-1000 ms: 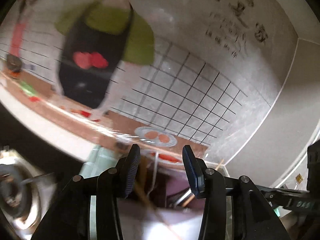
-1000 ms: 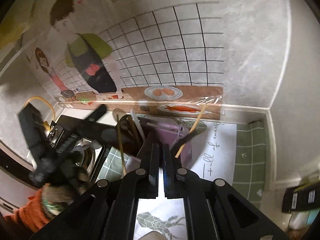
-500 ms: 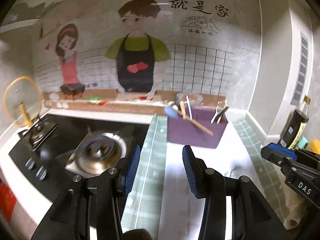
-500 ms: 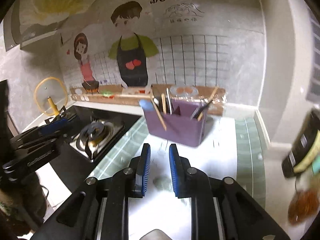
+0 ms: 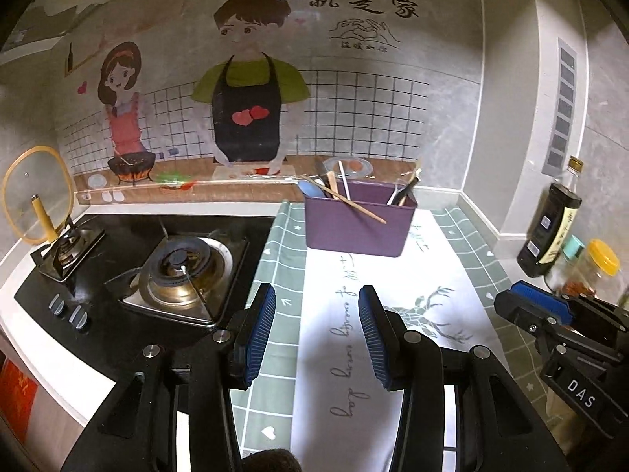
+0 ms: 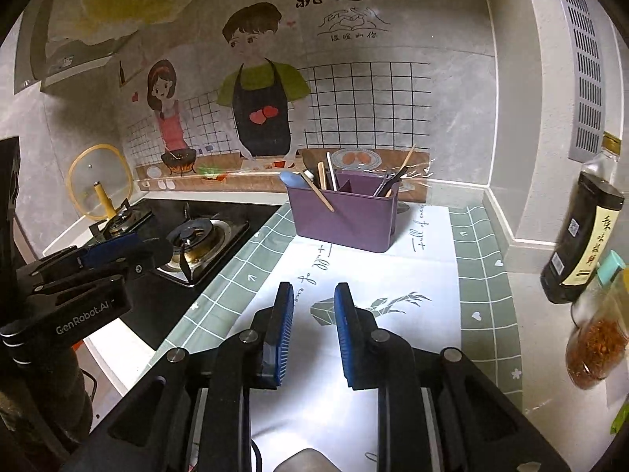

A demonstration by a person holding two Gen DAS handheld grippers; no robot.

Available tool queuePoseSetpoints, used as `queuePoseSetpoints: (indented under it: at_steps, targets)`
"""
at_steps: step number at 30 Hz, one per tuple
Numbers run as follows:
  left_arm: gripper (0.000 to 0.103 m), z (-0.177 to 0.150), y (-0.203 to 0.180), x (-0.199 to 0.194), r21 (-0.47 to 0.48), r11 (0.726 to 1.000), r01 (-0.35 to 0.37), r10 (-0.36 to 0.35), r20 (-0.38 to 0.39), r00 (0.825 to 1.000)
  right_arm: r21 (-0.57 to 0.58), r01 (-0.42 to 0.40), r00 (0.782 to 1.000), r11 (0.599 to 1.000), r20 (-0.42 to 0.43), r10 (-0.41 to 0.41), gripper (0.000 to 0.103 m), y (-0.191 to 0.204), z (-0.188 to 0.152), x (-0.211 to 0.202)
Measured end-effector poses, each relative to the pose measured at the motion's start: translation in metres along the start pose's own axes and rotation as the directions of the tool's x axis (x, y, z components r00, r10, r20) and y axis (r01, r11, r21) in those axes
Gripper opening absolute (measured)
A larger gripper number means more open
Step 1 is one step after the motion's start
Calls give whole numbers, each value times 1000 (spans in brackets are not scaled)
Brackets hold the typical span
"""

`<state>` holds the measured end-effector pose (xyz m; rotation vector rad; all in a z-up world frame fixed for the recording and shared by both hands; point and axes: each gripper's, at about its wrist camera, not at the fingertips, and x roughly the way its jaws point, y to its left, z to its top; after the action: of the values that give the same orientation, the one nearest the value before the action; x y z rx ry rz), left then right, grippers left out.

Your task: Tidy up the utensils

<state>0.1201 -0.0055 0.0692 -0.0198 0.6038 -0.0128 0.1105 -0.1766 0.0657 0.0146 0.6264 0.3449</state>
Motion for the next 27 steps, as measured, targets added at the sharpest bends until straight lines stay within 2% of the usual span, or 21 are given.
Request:
queuePoseSetpoints:
  at_steps: [27]
  targets:
    - [45,-8,-16,-6,18,1000,19,-18,-17,1000,31,12,1000,999,11,-13,21,-14,-3,-11]
